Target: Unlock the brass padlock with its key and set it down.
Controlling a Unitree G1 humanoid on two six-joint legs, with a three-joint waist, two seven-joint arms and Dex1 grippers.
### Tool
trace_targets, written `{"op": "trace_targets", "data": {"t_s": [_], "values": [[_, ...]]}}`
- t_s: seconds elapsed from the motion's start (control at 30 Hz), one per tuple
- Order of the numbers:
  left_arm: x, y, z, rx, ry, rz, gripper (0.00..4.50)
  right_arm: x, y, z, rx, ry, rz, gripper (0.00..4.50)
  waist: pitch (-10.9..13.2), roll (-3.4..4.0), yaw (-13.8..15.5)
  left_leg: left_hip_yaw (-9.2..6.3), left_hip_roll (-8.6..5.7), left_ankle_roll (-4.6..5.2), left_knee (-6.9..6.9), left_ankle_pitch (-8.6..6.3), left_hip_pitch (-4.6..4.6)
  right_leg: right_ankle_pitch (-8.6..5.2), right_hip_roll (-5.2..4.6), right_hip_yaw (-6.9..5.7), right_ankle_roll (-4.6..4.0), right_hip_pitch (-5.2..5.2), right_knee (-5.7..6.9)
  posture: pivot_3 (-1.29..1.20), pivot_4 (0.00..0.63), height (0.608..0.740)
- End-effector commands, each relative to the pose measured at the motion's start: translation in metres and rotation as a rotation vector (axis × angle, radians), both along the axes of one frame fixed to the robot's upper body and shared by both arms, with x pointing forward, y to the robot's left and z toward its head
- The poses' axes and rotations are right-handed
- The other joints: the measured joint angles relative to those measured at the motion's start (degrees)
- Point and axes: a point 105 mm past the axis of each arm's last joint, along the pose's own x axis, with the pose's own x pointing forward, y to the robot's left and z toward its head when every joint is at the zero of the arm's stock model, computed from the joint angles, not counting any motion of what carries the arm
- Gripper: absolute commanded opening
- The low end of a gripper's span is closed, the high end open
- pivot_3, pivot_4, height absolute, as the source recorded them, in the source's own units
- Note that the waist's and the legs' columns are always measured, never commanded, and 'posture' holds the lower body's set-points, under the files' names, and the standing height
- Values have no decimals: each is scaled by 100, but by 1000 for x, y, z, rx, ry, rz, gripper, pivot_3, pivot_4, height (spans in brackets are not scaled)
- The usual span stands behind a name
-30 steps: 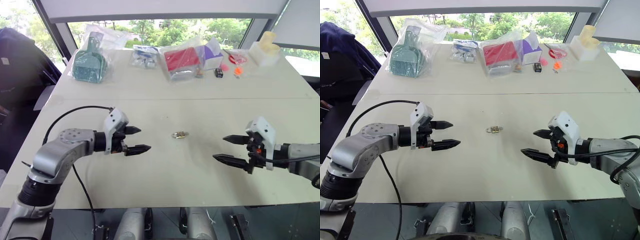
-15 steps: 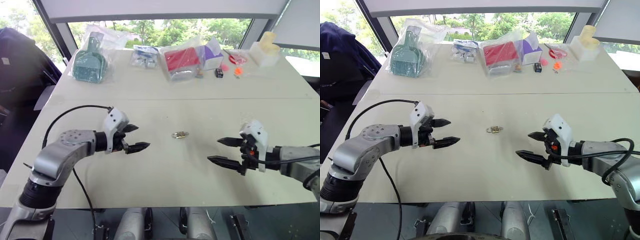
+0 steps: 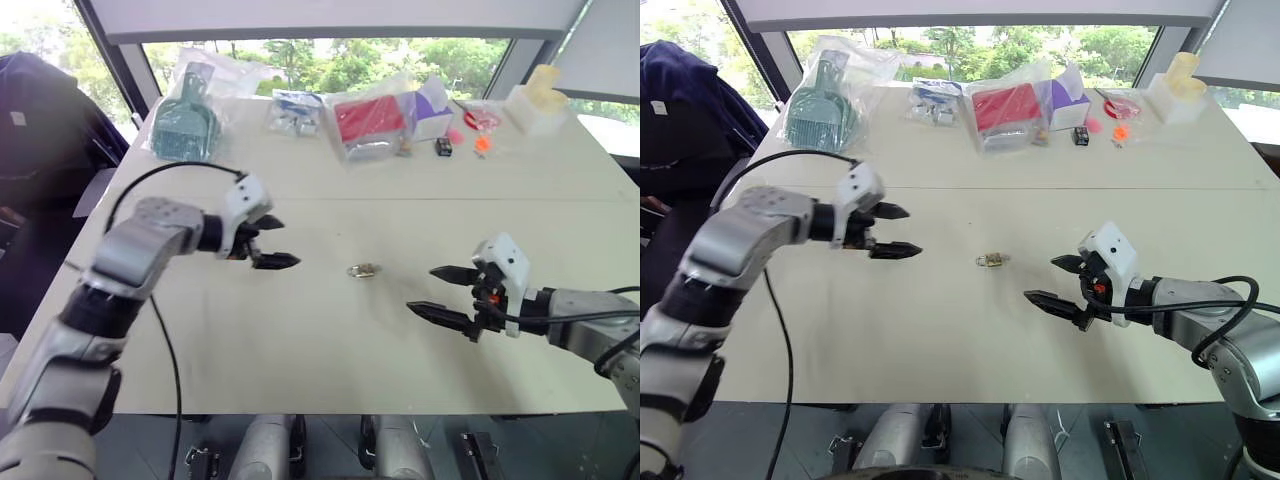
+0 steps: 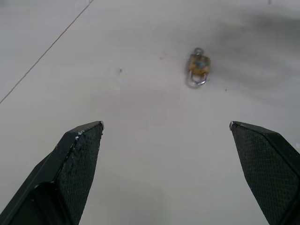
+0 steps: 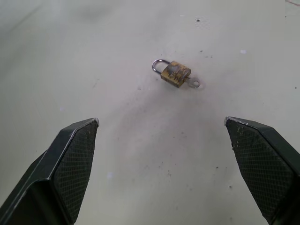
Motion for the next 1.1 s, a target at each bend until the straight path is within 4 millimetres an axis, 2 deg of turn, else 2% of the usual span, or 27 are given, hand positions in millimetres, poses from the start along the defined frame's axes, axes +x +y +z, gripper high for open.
{"op": "trace_targets", "data": {"t_s": [0.03, 0.23, 0.37, 0.53, 0.87, 0.97, 1.1], "values": [[4, -29, -5, 59, -2, -118, 4500, 1, -4, 11, 4, -58, -40, 4465, 0, 0, -4, 0, 0, 8, 4, -4, -1, 0, 0, 0, 0, 2, -1, 0, 150, 735], [16, -94, -31, 215, 2, -239, 4500, 1, -6, 6, 28, -73, -117, 4465, 2, -4, -3, -1, -1, 47, 18, -26, -3, 0, -1, 0, 0, 7, -2, 0, 150, 735], [23, -115, -42, 284, -30, -254, 4500, 0, -3, 4, 45, -83, -146, 4465, 4, -9, -33, 1, 0, 56, 17, -31, -7, 0, -1, 2, 1, -1, -2, 0, 150, 735], [27, -117, -60, 381, -56, -271, 4500, -3, 1, 1, 64, -94, -178, 4465, 3, -9, -24, -2, 4, 56, 15, -31, -7, 0, 1, 0, 1, -4, 2, 0, 150, 735], [24, -103, -69, 430, 5, -278, 4500, -2, 6, -4, 82, -98, -199, 4465, 2, -8, -35, -3, 4, 57, 18, -31, -5, 0, 0, 0, 1, 0, 1, 0, 150, 735], [20, -98, -74, 438, 44, -281, 3678, 1, 7, -3, 84, -103, -198, 4500, 1, -7, -38, -3, 5, 57, 18, -31, -4, 0, 1, 1, 1, -1, 3, 0, 150, 735], [14, -96, -81, 450, 68, -286, 1912, 2, 7, -4, 82, -101, -193, 4500, -1, -6, -30, -4, 5, 57, 18, -31, -2, 0, 1, 1, 1, 1, 3, 0, 150, 735]]}}
